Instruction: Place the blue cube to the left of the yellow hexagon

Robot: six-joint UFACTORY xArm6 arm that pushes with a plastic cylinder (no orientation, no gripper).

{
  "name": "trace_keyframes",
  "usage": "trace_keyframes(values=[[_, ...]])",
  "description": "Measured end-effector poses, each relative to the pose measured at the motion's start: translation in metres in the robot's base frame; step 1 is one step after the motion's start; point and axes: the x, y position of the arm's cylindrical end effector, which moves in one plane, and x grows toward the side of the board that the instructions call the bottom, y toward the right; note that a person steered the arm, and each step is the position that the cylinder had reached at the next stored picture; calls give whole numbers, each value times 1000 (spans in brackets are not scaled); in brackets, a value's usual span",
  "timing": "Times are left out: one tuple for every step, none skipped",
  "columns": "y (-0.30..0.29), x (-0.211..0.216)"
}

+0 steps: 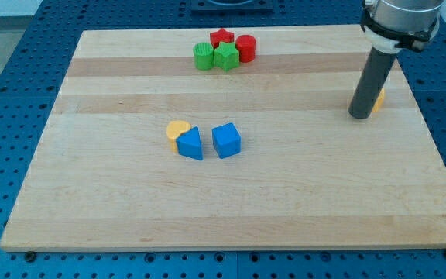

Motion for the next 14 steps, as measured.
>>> trace_keyframes(values=[[0,0],[-3,4],[-15,8],[-15,8],[-17,6],[-43,2],[-92,-1],[-136,-1],[-184,-3],[-236,-6],[-290,-7],[-342,-7],[-345,-3],[-341,39]])
